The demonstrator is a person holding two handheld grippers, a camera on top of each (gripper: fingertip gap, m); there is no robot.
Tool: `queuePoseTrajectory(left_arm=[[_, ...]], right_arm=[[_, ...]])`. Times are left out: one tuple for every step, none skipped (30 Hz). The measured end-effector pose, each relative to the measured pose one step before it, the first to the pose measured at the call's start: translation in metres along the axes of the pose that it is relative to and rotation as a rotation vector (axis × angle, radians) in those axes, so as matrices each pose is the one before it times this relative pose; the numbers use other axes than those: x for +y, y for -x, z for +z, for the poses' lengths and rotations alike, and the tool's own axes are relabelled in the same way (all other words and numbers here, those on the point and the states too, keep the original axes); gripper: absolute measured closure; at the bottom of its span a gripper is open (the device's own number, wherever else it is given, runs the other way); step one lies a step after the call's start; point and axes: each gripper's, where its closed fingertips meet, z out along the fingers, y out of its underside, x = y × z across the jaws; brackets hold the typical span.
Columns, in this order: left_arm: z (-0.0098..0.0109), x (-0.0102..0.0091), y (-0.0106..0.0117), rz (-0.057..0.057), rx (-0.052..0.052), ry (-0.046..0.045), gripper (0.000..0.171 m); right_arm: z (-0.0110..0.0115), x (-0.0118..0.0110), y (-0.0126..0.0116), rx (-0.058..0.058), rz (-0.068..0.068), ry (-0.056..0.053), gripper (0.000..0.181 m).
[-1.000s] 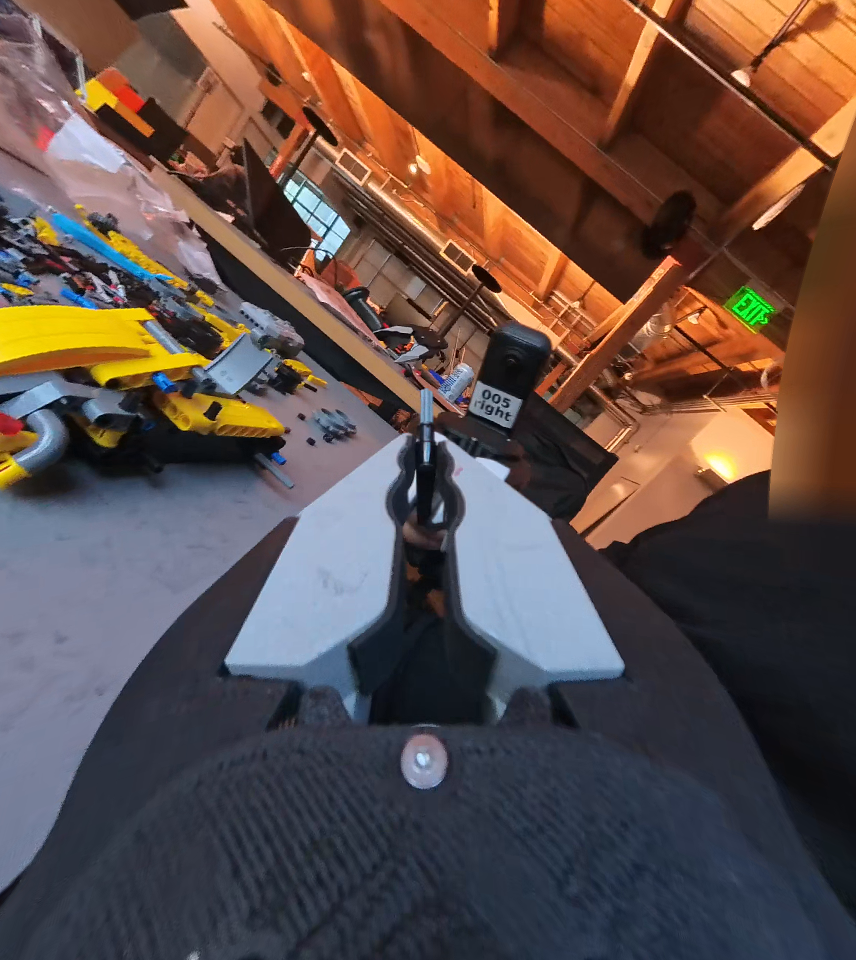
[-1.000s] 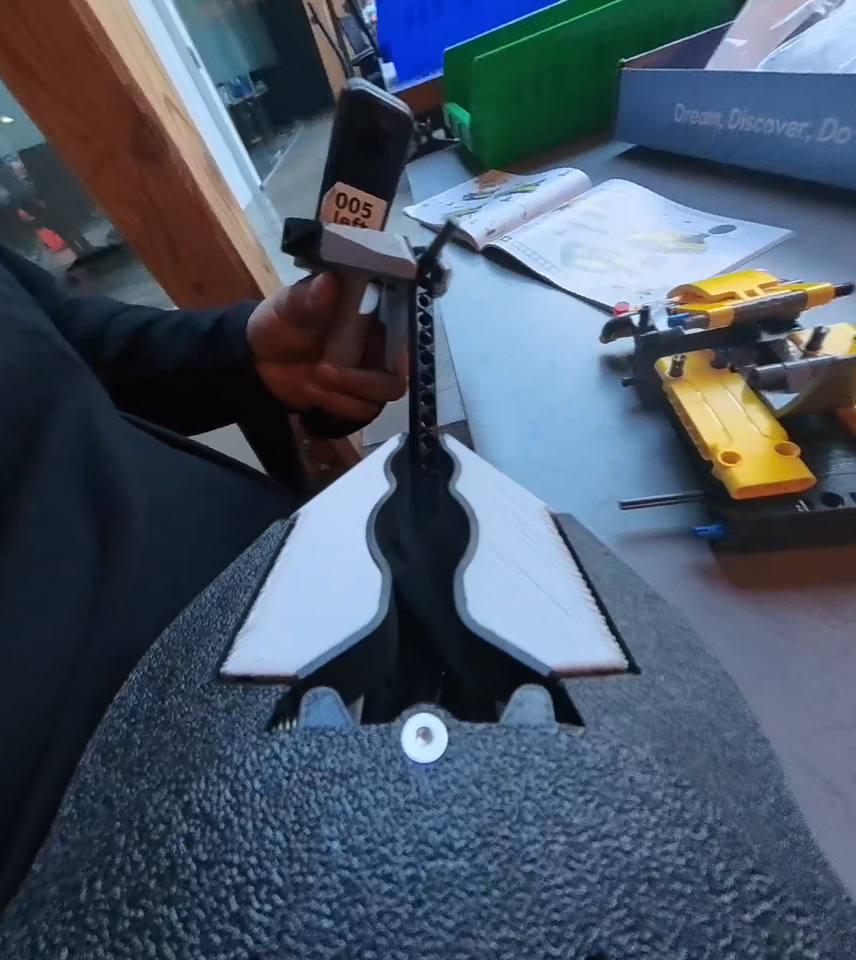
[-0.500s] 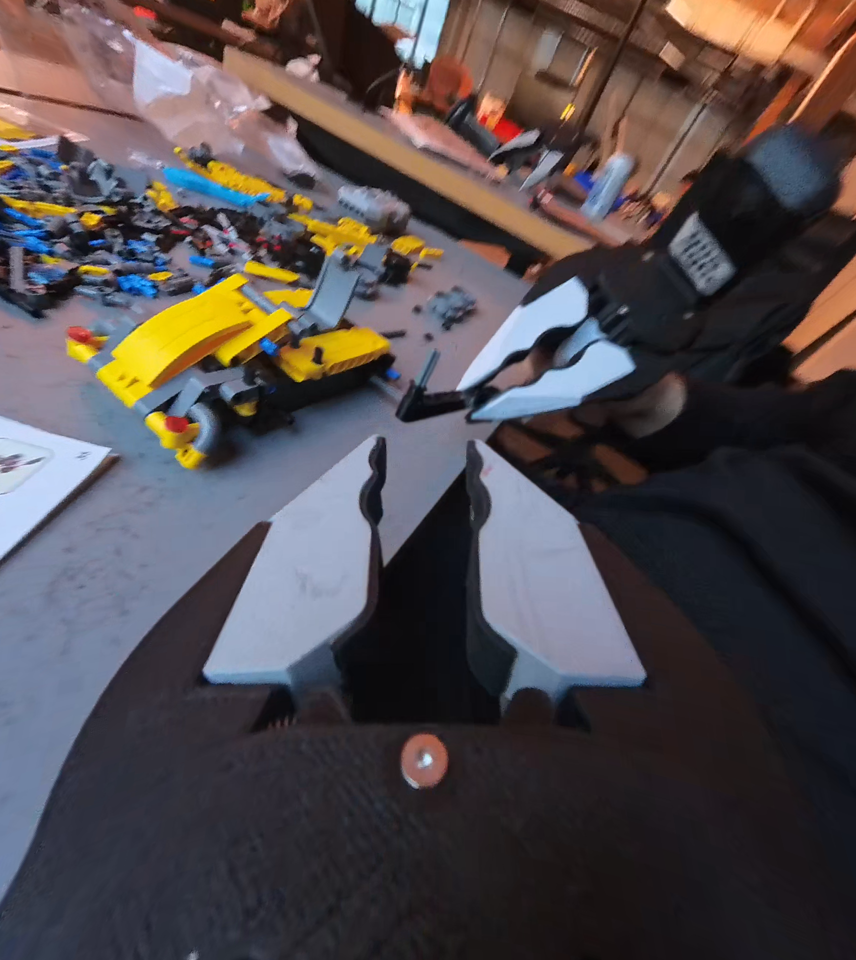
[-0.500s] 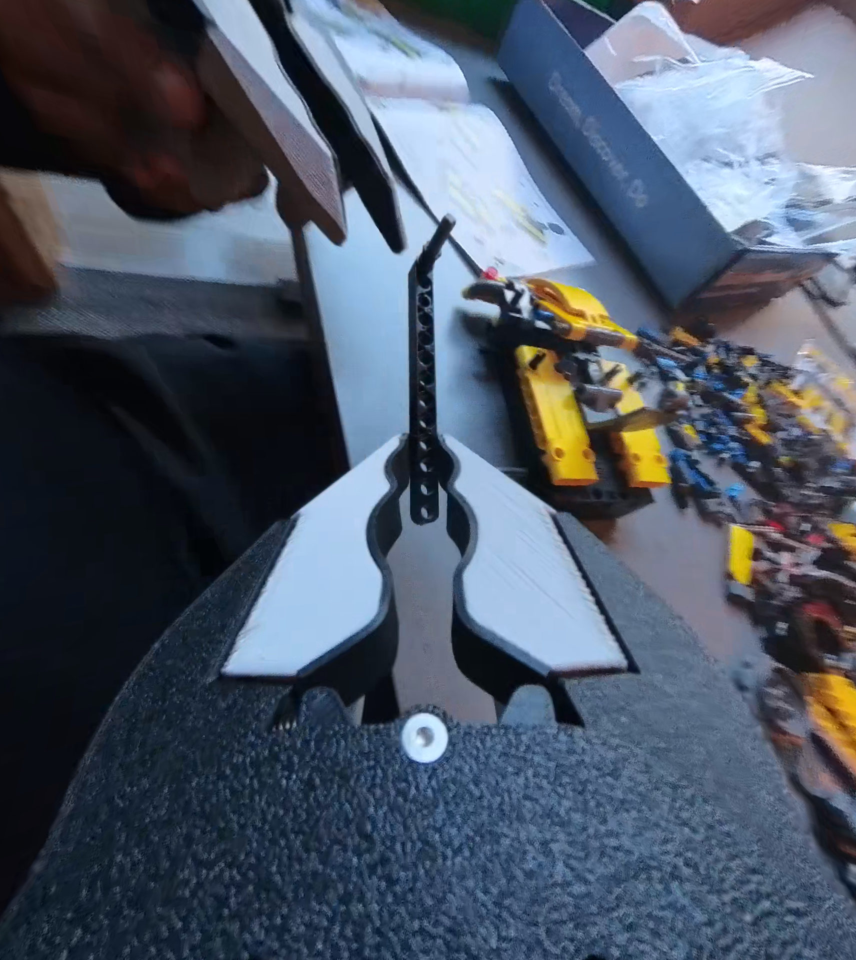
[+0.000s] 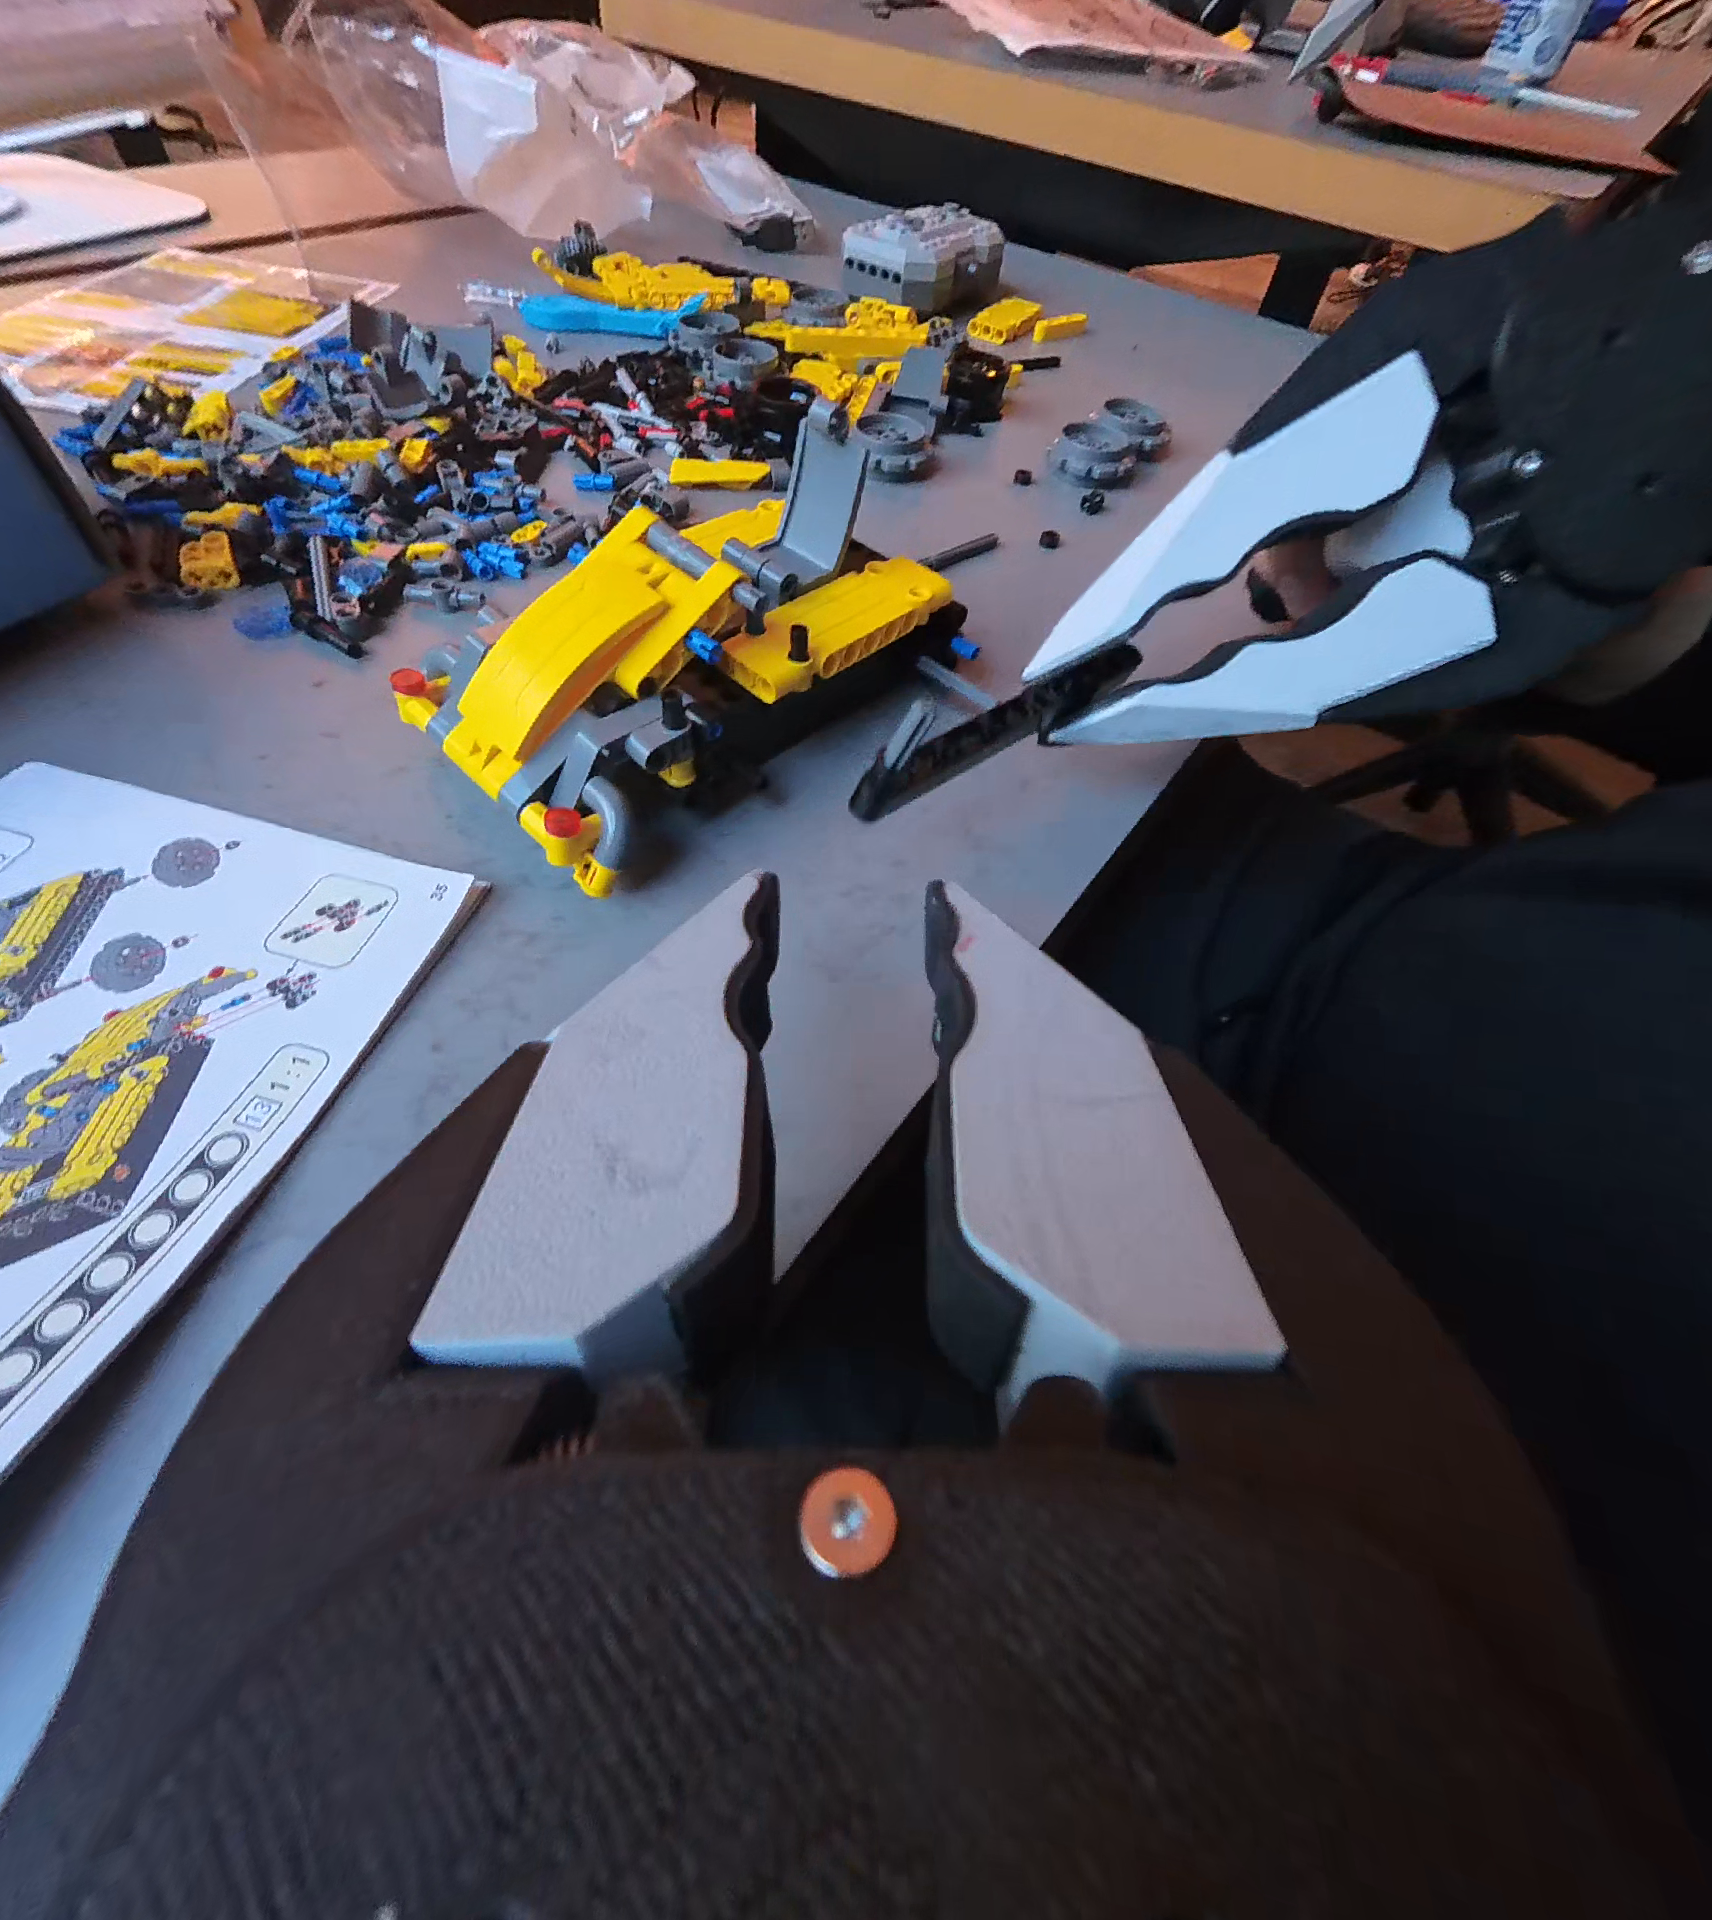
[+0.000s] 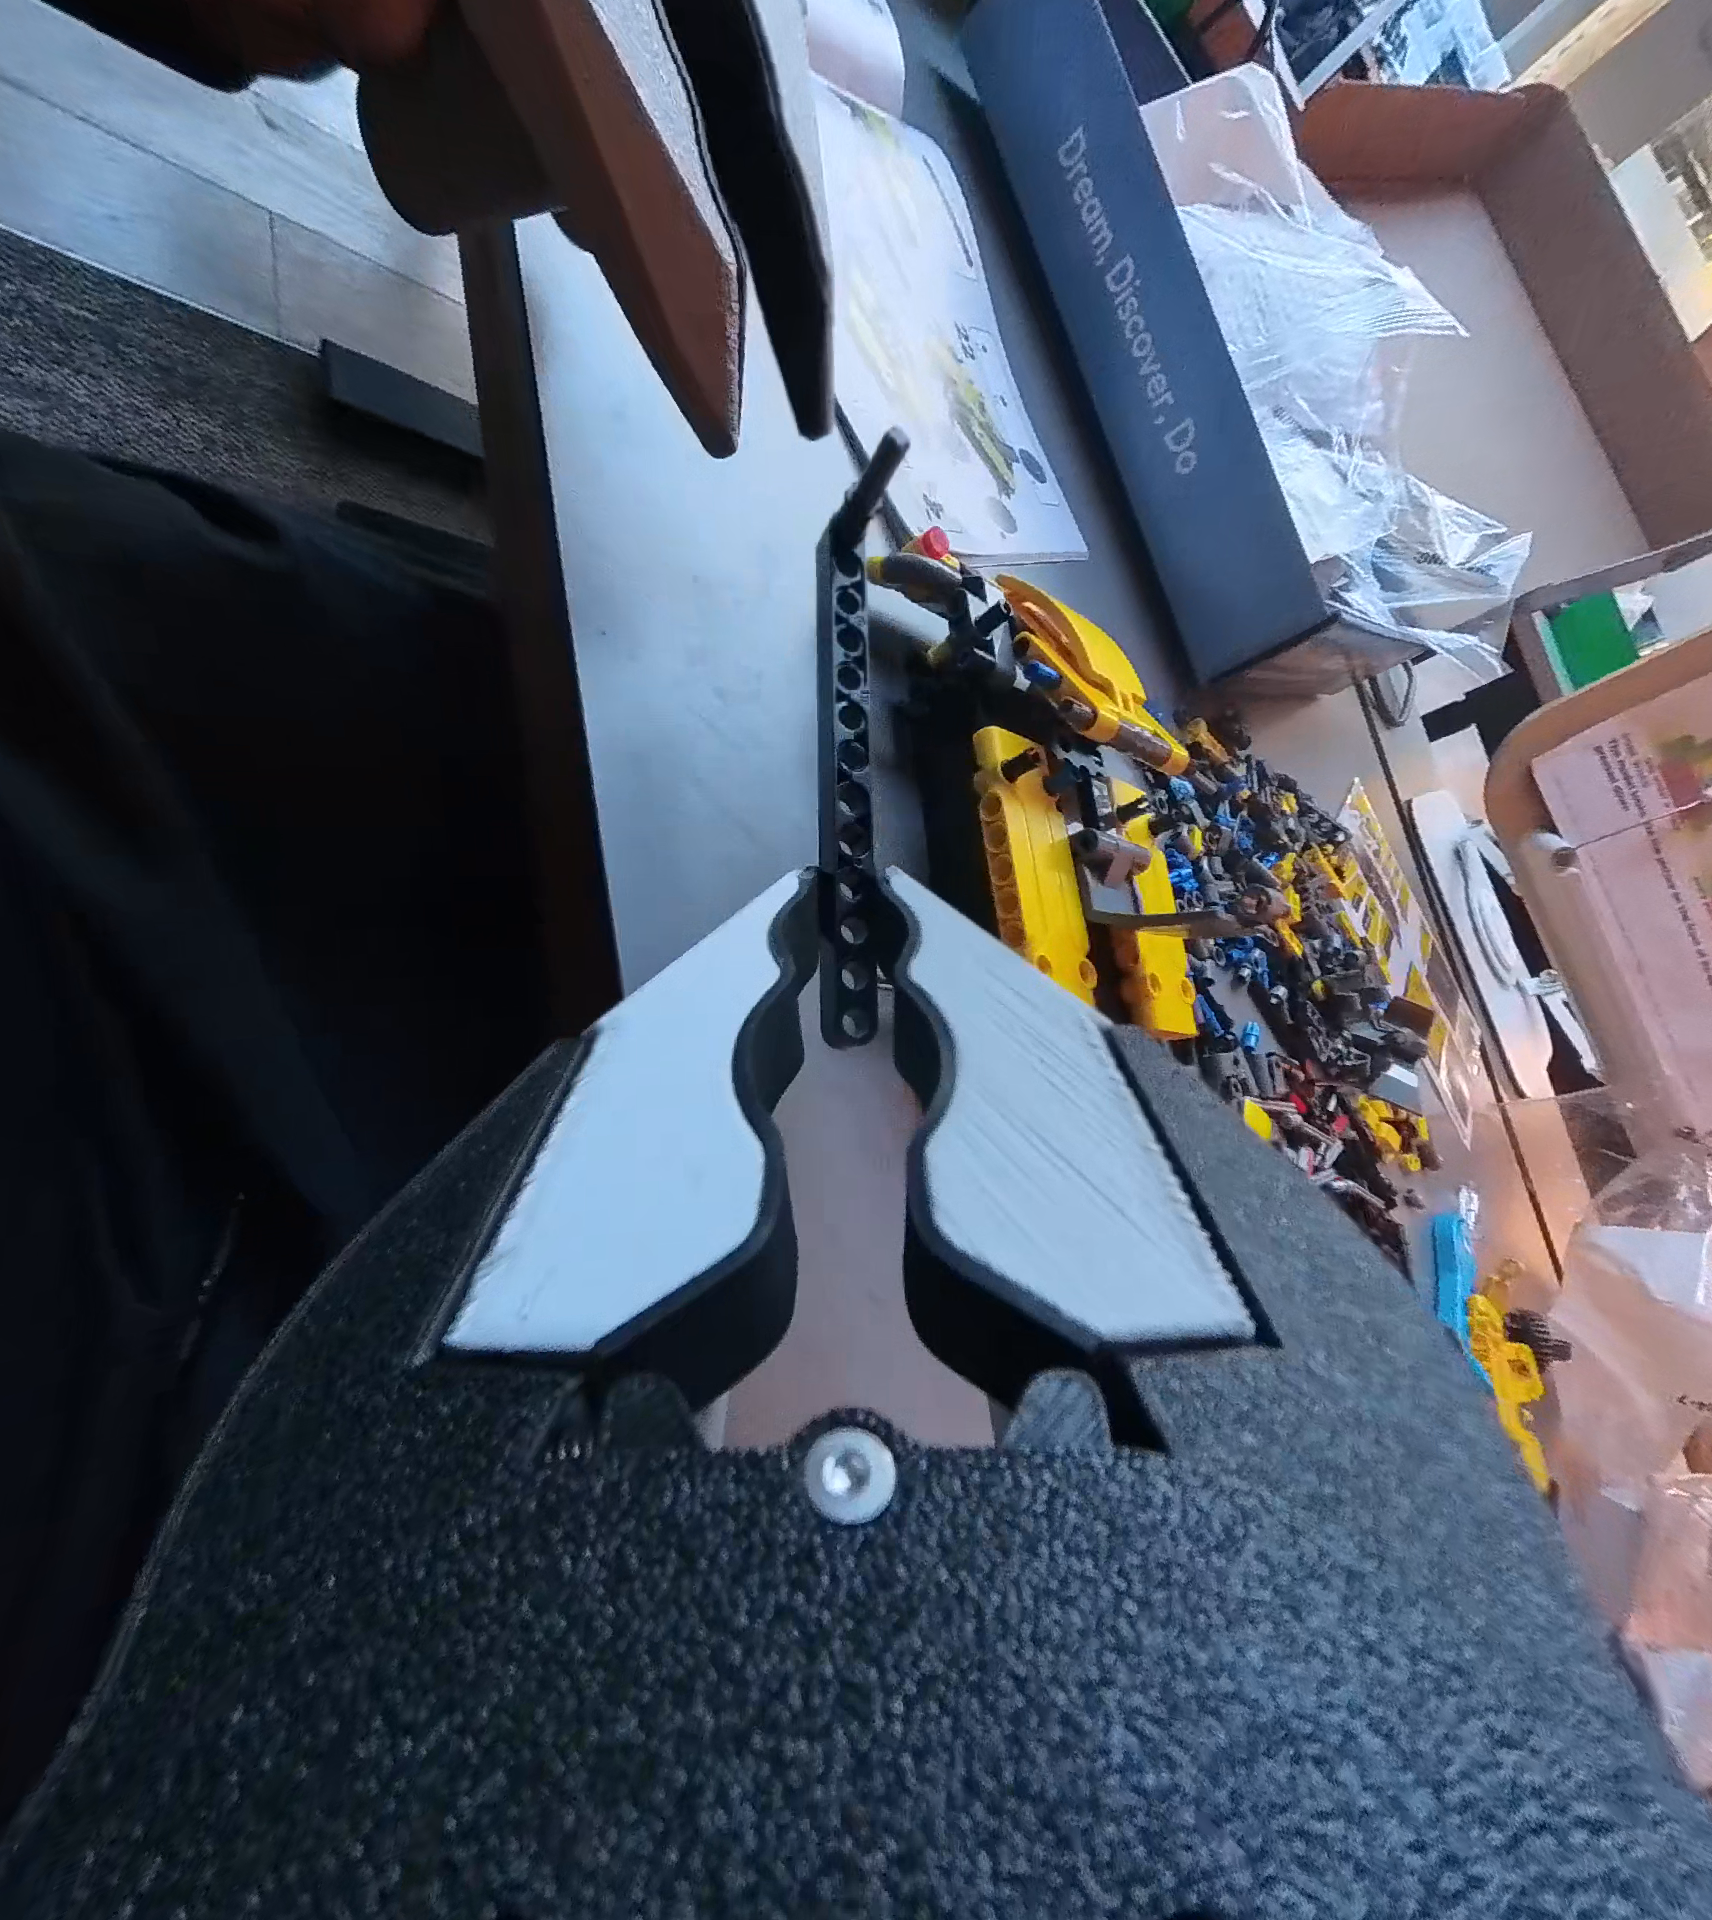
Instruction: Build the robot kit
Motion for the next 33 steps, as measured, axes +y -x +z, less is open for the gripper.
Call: queuePoseTrajectory(left_arm=[[0.00058,-0.00112,-0.00090,0.0084,0.0023,-0.00503,0.147],[0.00117,-0.00118,-0.00124,0.0089,0.0051,-0.00359,0.147],[0.00131,-0.00082,-0.00184,0.0138,0.0101,0.00078,0.147],[0.00160,-0.00102,-0.00151,0.0183,0.0080,0.00088,0.147],[0.00141,-0.00108,-0.00071,0.0242,0.0047,0.00001,0.148],[0.00160,-0.00048,0.00041,0.0258,-0.0010,0.00178,0.148],[0.00159,0.00032,0.00147,0.0201,-0.0057,0.00730,0.147],[0.00163,0.00062,0.00119,0.0150,-0.0009,0.00813,0.147],[0.00142,0.00072,-0.00037,0.0133,0.0093,0.00747,0.148],[0.00107,0.00027,-0.00071,0.0113,0.0109,0.00419,0.149],[0.00081,-0.00039,-0.00128,0.0121,0.0116,-0.00032,0.153],[0.00049,-0.00079,-0.00192,0.0130,0.0134,-0.00186,0.158],[-0.00003,-0.00064,-0.00135,0.0155,0.0080,-0.00213,0.164],[-0.00030,-0.00006,-0.00011,0.0168,0.0010,-0.00062,0.164],[-0.00028,0.00017,0.00003,0.0118,0.0023,0.00196,0.164],[-0.00054,-0.00140,0.00042,0.0109,-0.0039,-0.00859,0.164],[-0.00038,-0.00159,0.00032,0.0186,-0.0068,-0.01398,0.165],[0.00020,0.00023,-0.00020,0.0241,-0.0041,-0.00440,0.165],[0.00078,0.00194,0.00000,0.0189,-0.0039,0.00462,0.165],[0.00063,0.00127,0.00047,0.0075,-0.0070,0.00653,0.165],[0.00019,0.00003,0.00096,0.0090,-0.0121,0.00355,0.165],[0.00009,0.00060,0.00231,0.0157,-0.0223,0.00692,0.165],[0.00076,0.00339,0.00231,0.0016,-0.0164,0.02454,0.165],[0.00156,0.00488,0.00072,-0.0203,0.0025,0.03386,0.165],[0.00161,0.00398,-0.00009,-0.0343,0.0119,0.02770,0.164],[0.00085,0.00147,-0.00051,-0.0373,0.0166,0.01289,0.165],[0.00092,0.00100,-0.00079,-0.0465,0.0197,0.00268,0.165],[0.00159,0.00355,-0.00059,-0.0663,0.0278,0.01200,0.164],[0.00133,0.00274,0.00025,-0.0745,0.0305,0.00877,0.164],[-0.00185,-0.00324,0.00066,-0.0586,0.0257,-0.02089,0.165],[-0.00175,-0.00260,0.00170,-0.0491,0.0157,-0.01377,0.165],[-0.00088,-0.00108,0.00279,-0.0468,0.0061,-0.00526,0.166],[0.00013,0.00020,0.00111,-0.0383,0.0134,0.00324,0.166]], right_arm=[[0.00027,-0.00061,0.00094,-0.0059,0.0113,-0.0067,0.172],[0.00014,-0.00074,0.00032,-0.0032,0.0103,-0.0073,0.172],[0.00029,-0.00022,-0.00028,0.0006,0.0021,-0.0020,0.172],[0.00062,0.00009,-0.00030,0.0023,-0.0059,0.0018,0.172],[0.00076,-0.00040,0.00067,-0.0034,-0.0065,-0.0003,0.172],[0.00057,-0.00099,0.00142,-0.0067,-0.0062,-0.0035,0.172],[0.00041,-0.00150,0.00142,-0.0046,-0.0091,-0.0069,0.172],[0.00046,-0.00114,0.00170,-0.0053,-0.0095,-0.0037,0.172],[0.00063,-0.00046,0.00130,-0.0040,-0.0062,0.0004,0.172],[0.00052,-0.00019,0.00035,0.0012,-0.0038,0.0002,0.172],[0.00042,-0.00008,0.00019,-0.0006,-0.0018,-0.0002,0.172],[0.00031,0.00003,0.00000,-0.0025,0.0020,0.0007,0.172],[0.00016,0.00035,-0.00045,-0.0026,0.0053,0.0009,0.172],[0.00010,0.00000,-0.00068,-0.0019,0.0064,-0.0021,0.172],[0.00024,-0.00006,-0.00083,-0.0003,0.0059,-0.0022,0.171],[0.00069,0.00042,-0.00046,-0.0008,0.0031,0.0016,0.172],[0.00118,0.00129,-0.00022,-0.0029,0.0006,0.0080,0.172],[0.00138,0.00174,-0.00029,-0.0024,0.0007,0.0114,0.172],[0.00110,0.00135,-0.00049,-0.0005,0.0009,0.0072,0.172],[0.00101,0.00096,-0.00008,-0.0024,0.0007,0.0054,0.172],[0.00053,0.00057,-0.00040,0.0005,0.0017,0.0044,0.172],[0.00029,0.00039,-0.00078,0.0026,0.0034,0.0016,0.172],[-0.00009,0.00022,-0.00013,-0.0015,0.0049,-0.0005,0.172],[-0.00019,-0.00010,0.00159,-0.0146,0.0047,-0.0021,0.173],[-0.00014,0.00026,0.00293,-0.0251,0.0048,0.0016,0.173],[0.00026,0.00101,0.00181,-0.0189,0.0079,0.0075,0.173],[0.00021,0.00105,0.00119,-0.0143,0.0076,0.0064,0.173],[0.00042,0.00058,0.00159,-0.0138,0.0028,0.0040,0.173],[0.00038,0.00018,0.00168,-0.0100,-0.0036,0.0022,0.172],[0.00038,-0.00008,0.00146,-0.0053,-0.0071,0.0003,0.172],[0.00073,0.00034,0.00188,-0.0058,-0.0103,0.0038,0.171],[0.00069,0.00041,0.00160,-0.0024,-0.0136,0.0053,0.170],[0.00018,-0.00017,0.00043,0.0048,-0.0105,0.0004,0.170]])
